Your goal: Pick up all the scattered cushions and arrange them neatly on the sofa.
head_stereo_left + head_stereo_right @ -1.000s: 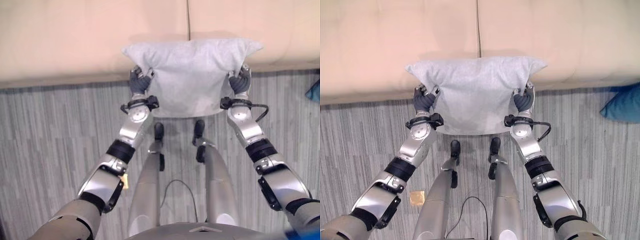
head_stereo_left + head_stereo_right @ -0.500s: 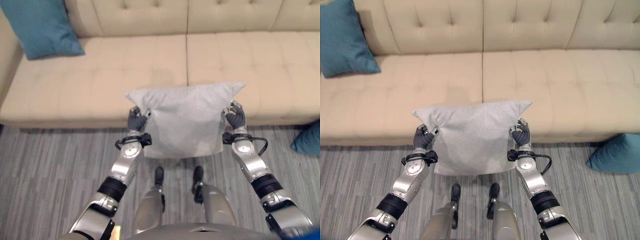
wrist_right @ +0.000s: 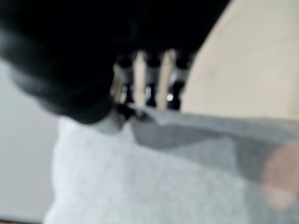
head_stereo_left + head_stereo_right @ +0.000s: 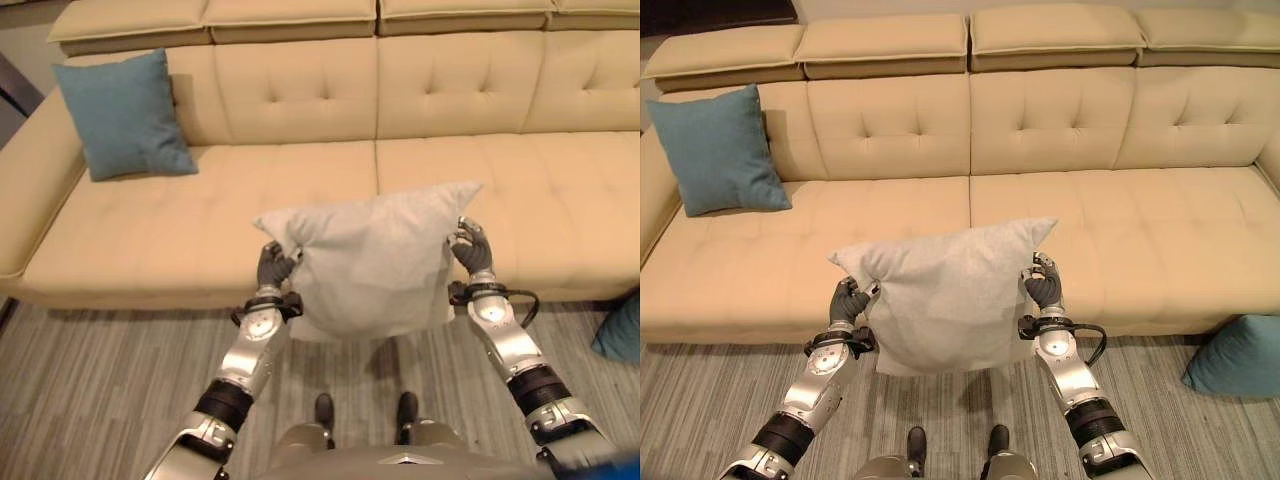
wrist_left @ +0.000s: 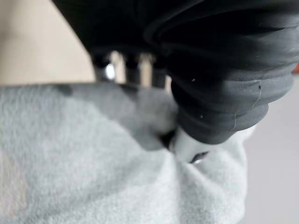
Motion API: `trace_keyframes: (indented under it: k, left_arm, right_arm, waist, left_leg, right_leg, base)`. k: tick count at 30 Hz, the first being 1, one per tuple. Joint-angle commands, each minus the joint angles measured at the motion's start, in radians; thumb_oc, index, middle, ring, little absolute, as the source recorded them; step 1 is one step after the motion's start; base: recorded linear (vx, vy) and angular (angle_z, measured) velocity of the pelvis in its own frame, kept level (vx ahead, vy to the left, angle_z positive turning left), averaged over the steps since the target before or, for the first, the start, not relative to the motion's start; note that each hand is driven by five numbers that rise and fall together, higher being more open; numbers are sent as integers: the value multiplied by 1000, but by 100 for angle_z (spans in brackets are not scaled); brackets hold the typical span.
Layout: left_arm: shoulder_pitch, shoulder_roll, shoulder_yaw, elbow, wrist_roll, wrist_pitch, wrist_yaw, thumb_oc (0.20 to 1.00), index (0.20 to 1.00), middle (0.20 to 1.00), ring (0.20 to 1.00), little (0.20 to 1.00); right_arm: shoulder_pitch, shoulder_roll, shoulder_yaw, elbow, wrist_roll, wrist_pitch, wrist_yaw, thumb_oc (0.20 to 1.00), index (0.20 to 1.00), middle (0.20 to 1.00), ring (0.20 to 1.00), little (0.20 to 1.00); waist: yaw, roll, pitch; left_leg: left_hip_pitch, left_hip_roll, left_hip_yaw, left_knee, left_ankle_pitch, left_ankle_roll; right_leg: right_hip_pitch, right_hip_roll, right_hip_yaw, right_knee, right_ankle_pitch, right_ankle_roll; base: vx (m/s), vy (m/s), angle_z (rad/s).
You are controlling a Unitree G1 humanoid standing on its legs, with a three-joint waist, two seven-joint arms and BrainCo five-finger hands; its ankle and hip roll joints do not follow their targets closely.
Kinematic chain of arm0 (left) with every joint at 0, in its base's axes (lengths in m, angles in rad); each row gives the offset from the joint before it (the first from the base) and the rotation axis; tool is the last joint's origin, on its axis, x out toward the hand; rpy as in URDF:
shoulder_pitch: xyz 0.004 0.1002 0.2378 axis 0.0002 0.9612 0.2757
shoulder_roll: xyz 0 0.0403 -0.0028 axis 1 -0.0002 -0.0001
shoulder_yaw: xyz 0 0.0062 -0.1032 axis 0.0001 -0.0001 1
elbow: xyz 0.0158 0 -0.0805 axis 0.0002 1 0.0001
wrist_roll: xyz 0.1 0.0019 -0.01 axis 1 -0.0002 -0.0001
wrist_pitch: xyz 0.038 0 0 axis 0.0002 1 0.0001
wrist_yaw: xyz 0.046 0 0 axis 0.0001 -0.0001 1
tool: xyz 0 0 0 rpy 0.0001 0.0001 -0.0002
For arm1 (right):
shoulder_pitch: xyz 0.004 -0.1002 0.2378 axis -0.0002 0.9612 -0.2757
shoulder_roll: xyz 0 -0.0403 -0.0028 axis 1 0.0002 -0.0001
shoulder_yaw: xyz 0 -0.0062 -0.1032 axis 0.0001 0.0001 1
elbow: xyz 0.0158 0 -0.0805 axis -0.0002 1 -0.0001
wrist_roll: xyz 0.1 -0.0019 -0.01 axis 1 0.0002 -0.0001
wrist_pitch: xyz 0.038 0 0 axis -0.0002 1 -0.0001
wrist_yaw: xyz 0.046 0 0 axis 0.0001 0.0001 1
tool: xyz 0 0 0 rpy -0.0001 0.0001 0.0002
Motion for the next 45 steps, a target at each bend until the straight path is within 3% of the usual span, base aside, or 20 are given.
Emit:
trace_keyframes:
  k: [1,3,5,10,12,13,14,15,18,19,20,21,23,29,34,35,37,39,41,45]
  left_arm:
    - [-60,20,-9,-111,43,-67,-34,200,200,200,200,200]
    - [-61,18,-7,-109,44,-67,-31,200,200,200,200,200]
    - [-65,11,1,-99,46,-74,-31,200,200,200,200,200]
    - [-81,5,-2,-93,38,-88,-32,200,200,200,200,200]
    - [-75,-9,-4,-90,35,-92,-38,200,200,200,200,200]
    - [-75,-9,-4,-90,35,-92,-38,200,200,200,200,200]
    - [-67,-13,-4,-96,33,-94,-42,200,200,200,200,200]
    - [-67,-22,-7,-99,26,-93,-45,200,200,200,200,200]
    - [-62,-24,-8,-96,20,-91,-51,200,200,200,200,200]
    - [-53,-25,-8,-101,20,-78,-57,200,200,200,200,200]
    - [-45,-22,-11,-109,31,-70,-62,200,200,200,200,200]
    - [-43,-22,-11,-109,31,-70,-62,200,200,200,200,200]
    - [-43,-18,-13,-115,36,-63,-60,200,200,200,200,200]
    - [-11,-8,-10,-128,32,-54,-62,200,200,200,200,200]
    - [-14,6,-6,-133,29,-53,-65,200,200,200,200,200]
    - [-24,16,-9,-137,31,-52,-63,200,200,200,200,200]
    - [-39,26,-5,-141,36,-56,-57,200,200,200,200,200]
    - [-41,27,-3,-144,36,-57,-57,200,200,200,200,200]
    - [-44,24,0,-138,44,-63,-57,200,200,200,200,200]
    - [-42,17,3,-124,40,-77,-62,200,200,200,200,200]
  right_arm:
    - [-60,53,19,-111,-44,-75,27,200,200,200,200,200]
    - [-63,55,19,-112,-47,-74,28,200,200,200,200,200]
    - [-75,51,23,-104,-46,-72,31,200,200,200,200,200]
    - [-82,37,28,-102,-45,-73,35,200,200,200,200,200]
    - [-55,28,16,-112,-43,-81,36,200,200,200,200,200]
    - [-55,28,16,-112,-43,-81,36,200,200,200,200,200]
    - [-48,24,12,-116,-45,-82,35,200,200,200,200,200]
    - [-34,13,4,-129,-37,-87,27,200,200,200,200,200]
    - [-26,11,0,-127,-32,-84,28,200,200,200,200,200]
    - [-20,11,0,-126,-28,-82,31,200,200,200,200,200]
    - [-16,9,-6,-128,-28,-85,31,200,200,200,200,200]
    - [-15,9,-6,-129,-28,-85,31,200,200,200,200,200]
    - [-14,8,-8,-122,-27,-82,31,200,200,200,200,200]
    - [2,23,-3,-125,-42,-73,35,200,200,200,200,200]
    - [4,36,-13,-123,-49,-71,42,200,200,200,200,200]
    - [-10,40,-10,-123,-57,-68,48,200,200,200,200,200]
    - [-23,47,-10,-125,-63,-70,46,200,200,200,200,200]
    - [-27,47,-10,-125,-64,-69,47,200,200,200,200,200]
    - [-51,45,-2,-112,-67,-67,46,200,200,200,200,200]
    - [-75,42,18,-98,-66,-69,54,200,200,200,200,200]
  waist:
    - [5,-26,-34]
    - [4,-23,-33]
    - [-6,-27,-39]
    - [-27,-46,-34]
    - [-33,-61,-37]
    - [-35,-64,-39]
    - [-37,-66,-41]
    - [-35,-66,-19]
    - [-28,-74,-18]
    - [-15,-75,-19]
    - [-11,-81,-29]
    - [-8,-81,-24]
    - [10,-68,-33]
    - [39,-58,-52]
    - [43,-66,-65]
    - [29,-61,-52]
    - [18,-49,-43]
    - [16,-46,-42]
    - [6,-39,-45]
    - [-5,-51,-44]
  left_leg:
    - [-44,-4,-6,79,-70,-4]
    - [-35,-6,-2,77,-76,-1]
    - [-3,-20,-6,56,-89,-3]
    - [35,-31,-38,57,-130,-22]
    - [36,-26,-60,134,-166,-58]
    - [32,-28,-61,134,-162,-58]
    - [7,-13,-57,205,-153,-72]
    - [-94,19,-57,404,-85,-103]
    - [-157,32,-37,475,-64,-88]
    - [-188,27,-27,449,-102,-71]
    - [-204,23,-13,346,-108,-61]
    - [-195,24,-11,345,-112,-61]
    - [-249,19,-11,174,6,-82]
    - [-229,-3,-59,71,74,-82]
    - [-177,-19,-46,93,23,-48]
    - [-146,-21,-36,90,7,-26]
    - [-129,-20,-27,90,-11,-10]
    - [-119,-22,-22,86,-17,-7]
    - [-77,-28,-12,69,-40,-6]
    - [-41,-38,-17,67,-72,-16]
  right_leg:
    - [-21,-20,17,236,-12,119]
    - [-45,-22,12,241,-18,114]
    - [-70,-8,4,115,-20,97]
    - [-102,3,51,-59,35,111]
    - [-62,10,70,-74,43,96]
    - [-65,8,69,-76,45,96]
    - [-48,6,54,-80,42,87]
    - [-1,16,34,-92,30,58]
    - [27,22,18,-102,12,34]
    - [59,31,15,-114,-7,32]
    - [85,34,2,-130,-21,40]
    - [93,35,4,-131,-23,41]
    - [143,64,0,-152,-53,42]
    - [204,77,40,-107,-107,41]
    - [180,32,48,21,-104,74]
    - [100,6,51,165,-51,101]
    - [35,-3,58,253,-15,110]
    - [13,-6,55,252,-16,107]
    - [-19,-12,11,135,-34,90]
    - [-39,-15,4,-50,9,101]
  base:
    - [74,154,-32]
    - [85,69,-36]
    - [246,-36,-26]
    - [244,-116,-2]
    - [243,-169,56]
    - [140,-130,66]
    - [135,-201,48]
    - [135,-201,45]
    - [193,-161,34]
    - [370,-68,6]
    - [379,-70,9]
    - [391,4,25]
    - [273,39,18]
    - [279,122,-8]
    - [215,212,-33]
    - [83,192,-12]
    - [101,191,-25]
    - [117,79,-10]
    - [201,32,-4]
    - [152,-71,-23]
